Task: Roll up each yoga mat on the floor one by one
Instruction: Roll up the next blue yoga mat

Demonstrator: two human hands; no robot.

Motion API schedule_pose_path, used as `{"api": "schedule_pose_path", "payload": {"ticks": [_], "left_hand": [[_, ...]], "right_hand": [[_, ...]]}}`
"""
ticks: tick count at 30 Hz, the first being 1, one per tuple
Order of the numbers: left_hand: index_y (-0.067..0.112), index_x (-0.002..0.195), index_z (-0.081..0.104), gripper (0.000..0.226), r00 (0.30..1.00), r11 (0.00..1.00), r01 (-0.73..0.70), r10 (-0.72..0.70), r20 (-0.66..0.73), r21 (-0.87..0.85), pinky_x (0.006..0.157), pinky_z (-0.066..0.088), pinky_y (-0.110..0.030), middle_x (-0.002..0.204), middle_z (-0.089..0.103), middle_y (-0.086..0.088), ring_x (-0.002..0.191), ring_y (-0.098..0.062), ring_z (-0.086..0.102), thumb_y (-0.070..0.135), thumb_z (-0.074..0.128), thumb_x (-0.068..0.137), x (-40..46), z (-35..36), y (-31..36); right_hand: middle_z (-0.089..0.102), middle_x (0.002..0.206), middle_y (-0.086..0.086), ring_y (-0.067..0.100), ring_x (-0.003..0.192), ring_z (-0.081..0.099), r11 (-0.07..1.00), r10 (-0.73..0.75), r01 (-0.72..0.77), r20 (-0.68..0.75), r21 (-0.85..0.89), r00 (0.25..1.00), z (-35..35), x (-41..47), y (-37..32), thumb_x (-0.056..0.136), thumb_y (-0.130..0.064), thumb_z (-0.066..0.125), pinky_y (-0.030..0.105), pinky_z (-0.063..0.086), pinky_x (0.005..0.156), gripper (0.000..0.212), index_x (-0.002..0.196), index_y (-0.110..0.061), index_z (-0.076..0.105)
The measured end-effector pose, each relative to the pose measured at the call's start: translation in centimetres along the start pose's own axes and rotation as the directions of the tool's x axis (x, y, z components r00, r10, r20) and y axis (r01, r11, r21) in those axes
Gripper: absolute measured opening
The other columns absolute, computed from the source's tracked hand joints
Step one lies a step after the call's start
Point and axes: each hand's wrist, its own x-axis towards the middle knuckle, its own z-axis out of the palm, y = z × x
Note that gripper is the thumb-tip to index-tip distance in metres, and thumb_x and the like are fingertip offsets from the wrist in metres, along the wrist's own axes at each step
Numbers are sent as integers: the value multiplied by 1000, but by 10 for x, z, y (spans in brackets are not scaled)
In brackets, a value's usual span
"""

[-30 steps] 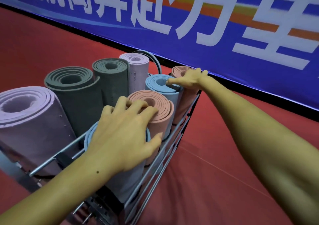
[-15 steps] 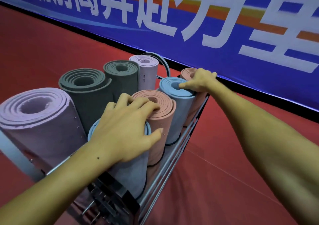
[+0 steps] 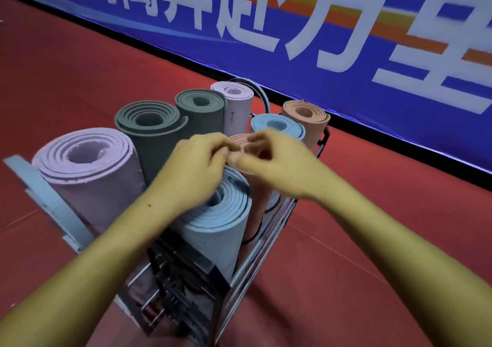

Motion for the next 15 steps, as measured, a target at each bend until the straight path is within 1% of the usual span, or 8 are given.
{"api": "schedule_pose_path", "payload": {"ticks": [1,3,4,5,8,10,12,15], "left_hand": [[36,125,70,30,1000,997,-27,26,16,77,98,52,-41,123,73,14,118,-16,65,29,55,99,0,-8,-8],[40,141,58,43,995,985,-37,19,102,170,104,50,-47,140,65,13,131,-18,59,37,56,98,-2,-12,-23],[37,147,54,48,986,993,-8,-12,166,121,109,48,-47,146,62,10,134,-18,57,38,57,99,-3,-10,-28],[32,150,52,50,975,999,17,-23,220,29,113,45,-45,148,60,9,136,-16,56,38,57,101,-4,-6,-33],[26,148,57,44,951,984,17,38,306,-175,117,43,-40,145,62,14,134,-1,55,32,59,104,-6,7,-34],[26,145,61,40,963,978,13,44,265,-209,116,45,-41,141,65,14,131,0,58,24,61,105,-5,13,-31],[27,142,64,38,980,981,44,-6,197,-189,113,47,-42,136,68,12,127,-4,61,22,63,104,-3,16,-27],[34,131,69,33,988,993,85,-73,138,-86,107,51,-44,127,72,14,121,-8,65,35,63,99,-3,10,-21]], "right_hand": [[63,103,-10,17,103,57,993,30,-21,72,-119,997,8,-11,-7,73,-85,64,39,49,78,66,102,-25,63],[56,128,-5,24,123,44,945,80,-44,101,-323,992,18,-24,-13,65,-95,58,49,49,87,91,120,-23,58],[52,135,-3,26,128,39,938,99,-67,78,-339,992,19,-25,-14,63,-96,58,53,49,92,99,129,-21,54],[50,134,-1,27,126,37,942,112,-91,48,-324,993,19,-25,-12,63,-95,59,54,49,94,101,130,-20,52],[51,119,2,29,114,40,936,158,-155,-18,-316,987,16,-23,1,62,-92,63,48,45,94,96,124,-19,55],[52,119,-1,28,114,42,942,163,-175,-65,-287,984,16,-21,10,57,-93,61,44,42,92,101,127,-20,55],[50,124,0,29,120,39,950,176,-194,-97,-244,980,21,-17,10,60,-87,64,41,39,90,101,134,-19,53],[48,132,4,30,128,33,950,195,-210,-87,-233,977,26,-13,3,72,-78,69,44,43,94,95,142,-18,48]]}}
